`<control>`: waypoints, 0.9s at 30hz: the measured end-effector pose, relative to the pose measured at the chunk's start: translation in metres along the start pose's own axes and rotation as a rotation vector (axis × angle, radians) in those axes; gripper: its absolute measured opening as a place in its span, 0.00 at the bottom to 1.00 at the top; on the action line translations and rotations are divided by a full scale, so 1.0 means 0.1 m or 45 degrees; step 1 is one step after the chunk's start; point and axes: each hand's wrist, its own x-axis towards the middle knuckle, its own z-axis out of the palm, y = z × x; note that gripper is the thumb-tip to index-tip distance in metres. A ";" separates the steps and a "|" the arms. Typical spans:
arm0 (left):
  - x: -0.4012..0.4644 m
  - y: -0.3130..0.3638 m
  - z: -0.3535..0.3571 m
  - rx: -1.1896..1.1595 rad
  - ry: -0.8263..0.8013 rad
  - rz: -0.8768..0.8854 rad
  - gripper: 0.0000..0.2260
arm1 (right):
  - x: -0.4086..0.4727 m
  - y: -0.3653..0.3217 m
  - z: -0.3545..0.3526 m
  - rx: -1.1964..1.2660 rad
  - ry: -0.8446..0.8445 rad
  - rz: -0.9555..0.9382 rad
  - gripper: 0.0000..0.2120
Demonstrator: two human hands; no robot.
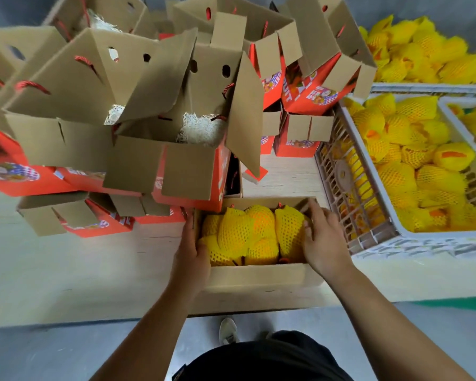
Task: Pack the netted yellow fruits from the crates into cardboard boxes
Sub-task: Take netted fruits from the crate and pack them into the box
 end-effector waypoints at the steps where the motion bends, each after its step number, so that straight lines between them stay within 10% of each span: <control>1: 0.01 0.00 0.00 0.017 0.013 -0.015 0.29 | 0.01 0.03 0.00 0.033 -0.066 -0.021 0.23; 6: -0.01 -0.04 -0.07 0.066 -0.027 -0.029 0.27 | 0.06 0.10 -0.02 0.175 -0.158 -0.003 0.20; 11: -0.20 0.07 -0.10 0.008 -0.060 -0.002 0.28 | 0.00 0.23 -0.05 0.964 -0.151 0.449 0.25; 27: -1.48 -0.40 -0.71 -0.248 0.348 -0.198 0.28 | -0.90 -0.11 0.21 0.658 -0.457 0.051 0.26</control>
